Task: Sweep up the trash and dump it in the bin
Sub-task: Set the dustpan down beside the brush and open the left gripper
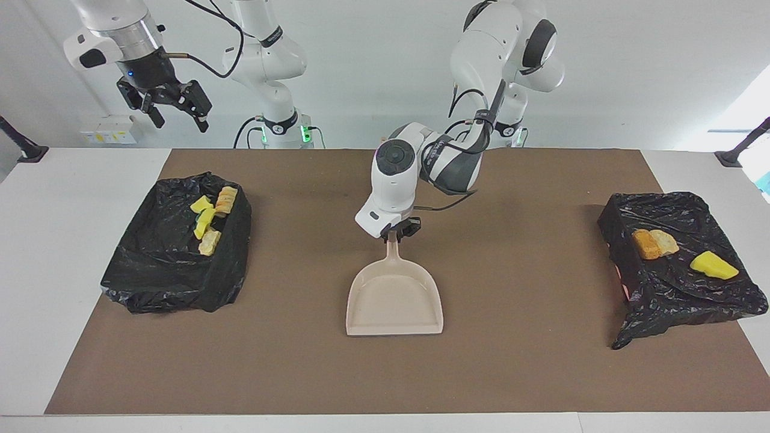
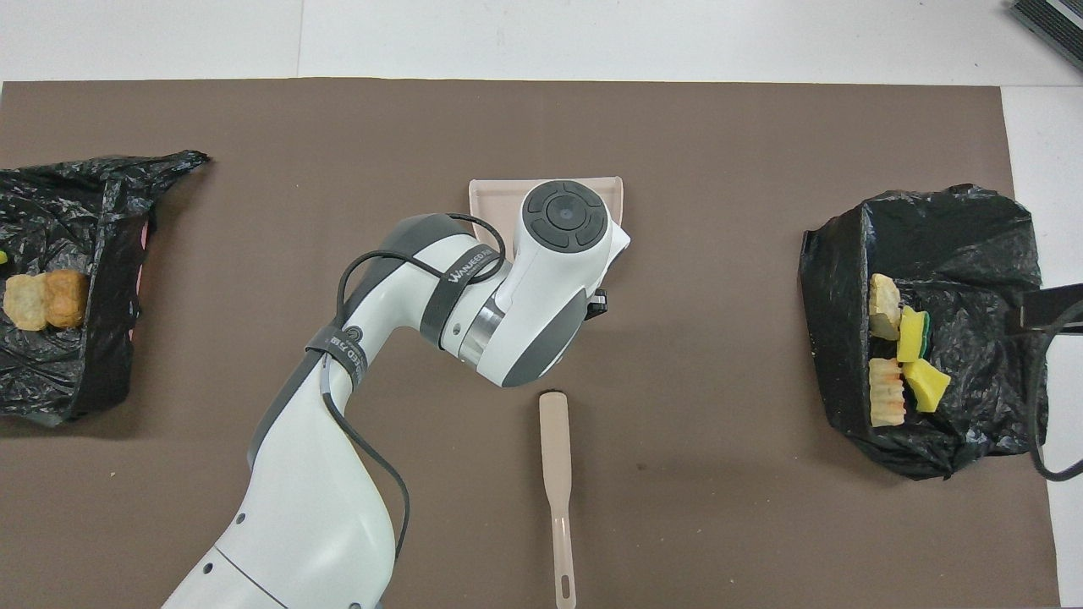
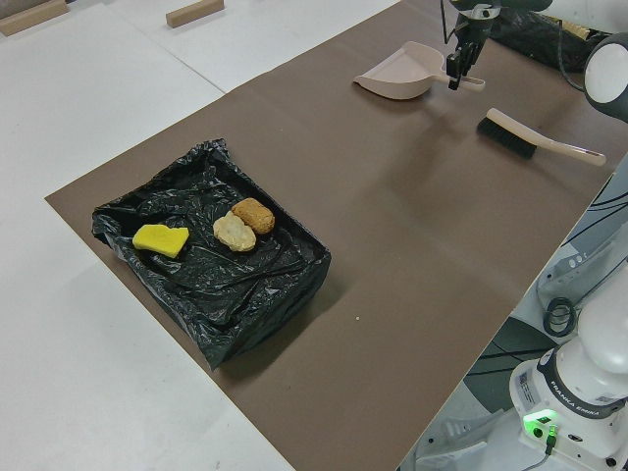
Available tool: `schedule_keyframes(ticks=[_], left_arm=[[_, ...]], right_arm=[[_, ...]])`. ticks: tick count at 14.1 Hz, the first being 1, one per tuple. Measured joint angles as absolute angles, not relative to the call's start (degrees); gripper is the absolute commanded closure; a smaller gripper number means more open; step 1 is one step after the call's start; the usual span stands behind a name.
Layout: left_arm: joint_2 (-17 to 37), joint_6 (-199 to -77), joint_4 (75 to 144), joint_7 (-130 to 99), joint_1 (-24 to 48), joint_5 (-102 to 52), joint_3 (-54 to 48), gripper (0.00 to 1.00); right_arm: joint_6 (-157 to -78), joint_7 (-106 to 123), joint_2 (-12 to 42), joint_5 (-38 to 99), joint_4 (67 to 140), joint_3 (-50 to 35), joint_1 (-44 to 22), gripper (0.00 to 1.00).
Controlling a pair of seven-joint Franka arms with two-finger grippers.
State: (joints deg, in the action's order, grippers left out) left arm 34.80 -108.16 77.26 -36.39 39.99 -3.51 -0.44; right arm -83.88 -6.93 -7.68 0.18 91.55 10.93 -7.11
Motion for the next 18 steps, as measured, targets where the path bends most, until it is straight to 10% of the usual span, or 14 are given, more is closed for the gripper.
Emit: schedule_keyframes(ticks=[18], left_arm=[[21.98, -100.13, 77.24, -6.59, 18.45, -3.1, 3.5, 0.0]], right_arm=[[-83.96, -6.93, -7.68, 0.18, 91.51, 10.8, -7.09, 0.0]])
